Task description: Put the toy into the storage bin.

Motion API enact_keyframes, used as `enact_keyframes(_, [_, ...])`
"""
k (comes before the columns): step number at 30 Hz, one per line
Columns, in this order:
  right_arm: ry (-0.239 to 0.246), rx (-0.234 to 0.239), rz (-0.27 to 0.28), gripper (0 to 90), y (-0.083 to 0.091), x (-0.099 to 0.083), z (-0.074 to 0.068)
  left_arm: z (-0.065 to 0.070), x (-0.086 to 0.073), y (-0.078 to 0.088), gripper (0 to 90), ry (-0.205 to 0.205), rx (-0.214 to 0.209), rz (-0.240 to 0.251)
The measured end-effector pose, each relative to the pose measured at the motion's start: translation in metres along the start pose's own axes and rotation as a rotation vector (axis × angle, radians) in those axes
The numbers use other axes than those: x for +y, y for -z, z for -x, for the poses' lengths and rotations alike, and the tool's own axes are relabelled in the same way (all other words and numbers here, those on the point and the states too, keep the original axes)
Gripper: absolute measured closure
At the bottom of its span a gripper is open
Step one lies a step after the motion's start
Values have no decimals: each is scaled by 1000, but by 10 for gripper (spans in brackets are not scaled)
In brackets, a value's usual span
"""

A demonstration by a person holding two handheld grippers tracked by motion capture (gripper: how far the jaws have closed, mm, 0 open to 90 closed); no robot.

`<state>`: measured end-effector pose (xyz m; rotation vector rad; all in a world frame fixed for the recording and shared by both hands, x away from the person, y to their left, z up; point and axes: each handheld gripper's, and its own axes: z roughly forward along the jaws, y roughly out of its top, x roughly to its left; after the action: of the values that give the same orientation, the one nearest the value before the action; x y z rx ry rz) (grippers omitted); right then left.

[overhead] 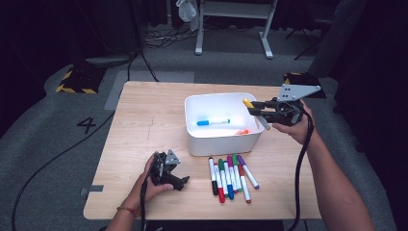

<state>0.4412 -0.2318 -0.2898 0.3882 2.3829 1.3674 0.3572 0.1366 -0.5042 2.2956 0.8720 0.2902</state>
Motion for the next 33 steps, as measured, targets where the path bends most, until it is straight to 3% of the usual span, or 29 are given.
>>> enact_keyframes(15, [34,65,-153,750,-55,-10,-5,0,0,0,0,0,1,0])
enact_keyframes(22, [104,88,-281,749,-78,-14,-17,0,0,0,0,0,1,0])
enact_keyframes(27, [137,112,-333,748,-90,-19,-25,0,0,0,0,0,1,0])
enact_keyframes(33, [125,122,-376,745,-98,-22,-26,0,0,0,0,0,0,0])
